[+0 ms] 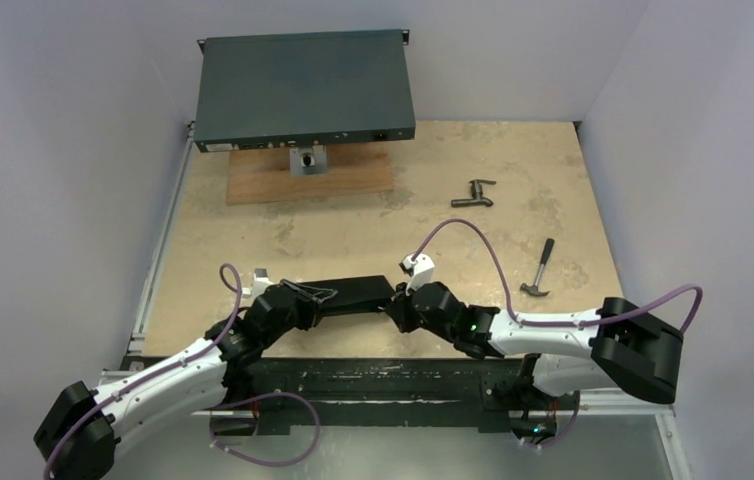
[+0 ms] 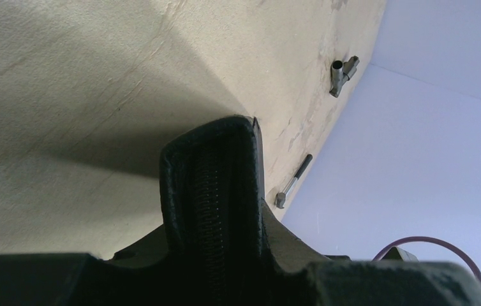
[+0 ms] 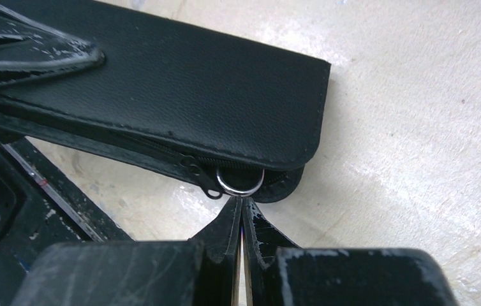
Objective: Sort the hair-cutting tools
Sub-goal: Zip the hairdressing tool bag at the center of the board.
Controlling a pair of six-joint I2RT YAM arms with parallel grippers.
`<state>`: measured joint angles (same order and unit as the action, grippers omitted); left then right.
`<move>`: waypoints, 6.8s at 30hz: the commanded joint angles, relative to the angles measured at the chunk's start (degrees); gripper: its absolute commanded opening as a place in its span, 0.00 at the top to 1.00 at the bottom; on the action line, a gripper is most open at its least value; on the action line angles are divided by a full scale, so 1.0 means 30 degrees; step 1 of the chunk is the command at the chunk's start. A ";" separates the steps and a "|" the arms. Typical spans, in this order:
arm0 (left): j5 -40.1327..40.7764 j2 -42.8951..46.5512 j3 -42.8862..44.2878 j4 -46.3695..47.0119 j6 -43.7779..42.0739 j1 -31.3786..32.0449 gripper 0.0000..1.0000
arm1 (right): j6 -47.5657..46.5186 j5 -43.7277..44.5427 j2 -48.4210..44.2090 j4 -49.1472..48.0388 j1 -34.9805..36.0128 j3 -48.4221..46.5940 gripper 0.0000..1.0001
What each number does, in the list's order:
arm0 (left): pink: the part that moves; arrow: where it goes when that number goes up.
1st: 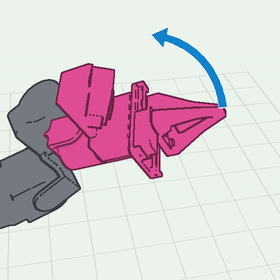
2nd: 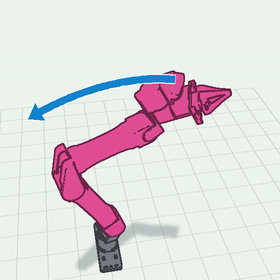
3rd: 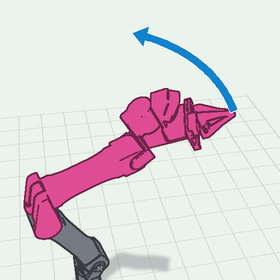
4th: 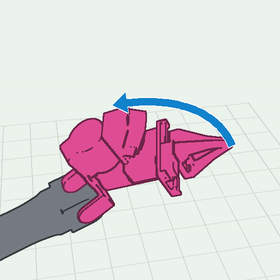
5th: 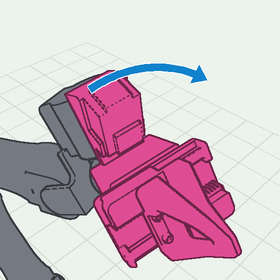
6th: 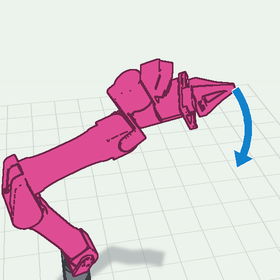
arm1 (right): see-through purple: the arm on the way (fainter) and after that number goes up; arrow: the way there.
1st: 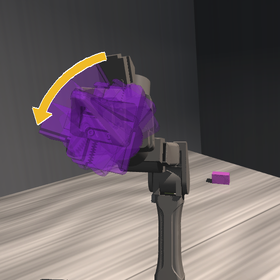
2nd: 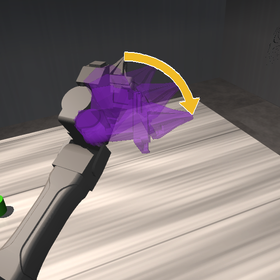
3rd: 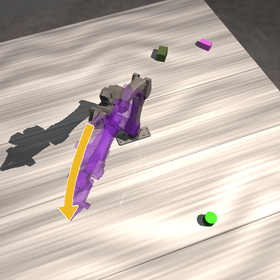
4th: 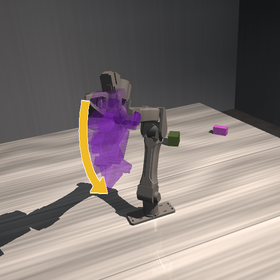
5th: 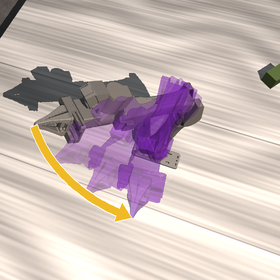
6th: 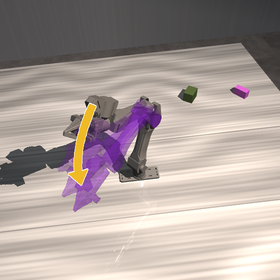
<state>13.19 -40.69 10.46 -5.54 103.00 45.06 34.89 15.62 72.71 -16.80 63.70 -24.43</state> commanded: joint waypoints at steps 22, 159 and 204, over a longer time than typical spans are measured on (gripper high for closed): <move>-0.0940 -0.1008 -0.0853 -0.2922 -0.1170 -0.0005 1.00 | -0.0441 -0.0239 -0.1473 -0.0521 -0.0092 -0.0767 0.97; -0.1261 0.4258 0.9588 0.3690 -1.3544 0.0041 1.00 | -0.3673 -0.2896 -1.0262 -0.1500 -0.1645 -0.2389 0.43; -0.0591 0.4792 0.9109 0.3385 -1.2853 0.0055 1.00 | -0.1490 -0.6667 -0.8482 -0.8468 -0.1607 -0.2127 0.44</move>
<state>10.68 -28.18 36.58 2.04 65.41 45.08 28.99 -0.01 50.83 -35.46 58.50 -31.31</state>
